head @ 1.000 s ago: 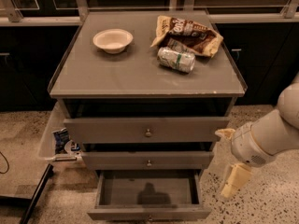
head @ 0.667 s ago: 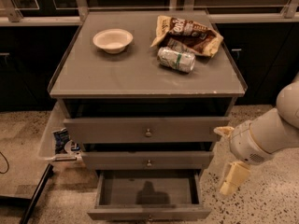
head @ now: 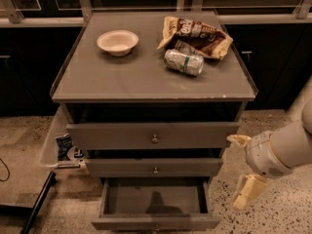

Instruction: Close bottom drawer

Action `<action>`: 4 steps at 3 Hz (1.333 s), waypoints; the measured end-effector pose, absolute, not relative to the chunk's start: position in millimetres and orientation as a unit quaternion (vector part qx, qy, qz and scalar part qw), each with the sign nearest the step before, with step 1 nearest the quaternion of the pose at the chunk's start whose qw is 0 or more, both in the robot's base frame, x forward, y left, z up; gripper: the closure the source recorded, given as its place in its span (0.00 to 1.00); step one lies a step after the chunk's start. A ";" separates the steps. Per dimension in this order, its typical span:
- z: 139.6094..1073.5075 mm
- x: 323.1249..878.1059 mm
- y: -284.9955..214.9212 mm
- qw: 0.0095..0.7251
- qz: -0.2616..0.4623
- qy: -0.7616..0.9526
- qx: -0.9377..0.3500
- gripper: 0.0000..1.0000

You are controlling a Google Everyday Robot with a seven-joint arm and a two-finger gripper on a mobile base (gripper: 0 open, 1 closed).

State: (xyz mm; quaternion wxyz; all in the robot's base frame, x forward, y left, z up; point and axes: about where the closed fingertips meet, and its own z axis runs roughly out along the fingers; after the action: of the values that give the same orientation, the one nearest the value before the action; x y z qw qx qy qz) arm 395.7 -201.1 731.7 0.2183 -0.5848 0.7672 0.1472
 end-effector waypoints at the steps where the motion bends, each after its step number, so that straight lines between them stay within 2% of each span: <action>1: 700.6 393.7 -199.9 0.276 0.172 0.754 -0.571 0.00; 2: 668.0 409.0 -201.0 0.328 0.168 0.738 -0.565 0.00; 3: 636.7 416.0 -197.5 0.345 0.176 0.732 -0.560 0.19; 4: 603.9 413.6 -192.4 0.332 0.206 0.732 -0.558 0.42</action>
Offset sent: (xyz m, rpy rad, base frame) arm 0.0323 -0.0057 -0.1016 0.2507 -0.2678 -0.0342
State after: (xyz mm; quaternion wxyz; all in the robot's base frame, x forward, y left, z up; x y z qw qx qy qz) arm 413.6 -192.4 603.9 0.3317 -0.5579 0.7324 0.2059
